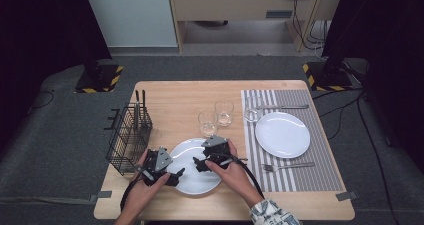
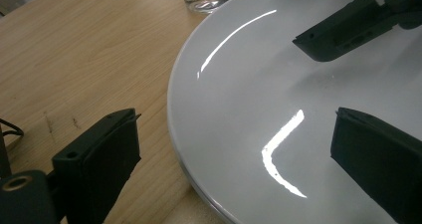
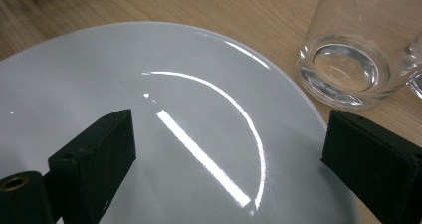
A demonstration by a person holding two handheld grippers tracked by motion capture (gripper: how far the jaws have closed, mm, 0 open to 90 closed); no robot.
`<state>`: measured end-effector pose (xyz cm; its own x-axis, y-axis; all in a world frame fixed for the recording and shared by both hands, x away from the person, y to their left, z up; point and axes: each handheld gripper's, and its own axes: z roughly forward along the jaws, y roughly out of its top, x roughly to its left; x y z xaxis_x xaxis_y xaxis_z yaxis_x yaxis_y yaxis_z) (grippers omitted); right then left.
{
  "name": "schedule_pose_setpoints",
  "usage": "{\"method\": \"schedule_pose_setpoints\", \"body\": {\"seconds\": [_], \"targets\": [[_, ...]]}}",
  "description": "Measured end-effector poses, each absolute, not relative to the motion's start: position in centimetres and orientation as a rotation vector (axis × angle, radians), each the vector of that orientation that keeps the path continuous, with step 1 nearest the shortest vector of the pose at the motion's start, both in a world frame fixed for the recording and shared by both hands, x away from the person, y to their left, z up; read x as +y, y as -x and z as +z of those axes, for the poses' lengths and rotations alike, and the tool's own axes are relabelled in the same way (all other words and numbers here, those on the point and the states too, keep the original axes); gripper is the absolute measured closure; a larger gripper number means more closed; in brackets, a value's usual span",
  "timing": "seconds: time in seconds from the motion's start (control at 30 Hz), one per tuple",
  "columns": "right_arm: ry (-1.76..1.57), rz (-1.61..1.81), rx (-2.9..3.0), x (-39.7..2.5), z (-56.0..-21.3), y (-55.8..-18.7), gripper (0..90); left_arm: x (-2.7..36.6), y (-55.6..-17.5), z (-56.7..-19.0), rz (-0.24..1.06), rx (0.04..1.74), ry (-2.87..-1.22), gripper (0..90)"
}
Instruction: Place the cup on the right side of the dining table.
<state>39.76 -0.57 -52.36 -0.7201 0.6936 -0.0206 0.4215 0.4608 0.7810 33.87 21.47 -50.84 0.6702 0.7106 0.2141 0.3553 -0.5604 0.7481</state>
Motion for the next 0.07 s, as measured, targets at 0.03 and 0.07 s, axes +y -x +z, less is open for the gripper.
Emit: {"method": "schedule_pose_setpoints", "body": {"seconds": [0.03, 0.07], "targets": [[-0.948, 1.137, 2.377, -0.61, -52.25, -39.75, 6.5, 21.51, -33.89, -50.83, 0.663, 0.818, -2.190, 4.5], [-0.947, 1.141, 2.378, -0.67, -52.13, -39.76, 6.5, 21.51, -33.89, -50.83, 0.663, 0.818, -2.190, 4.5]]}}
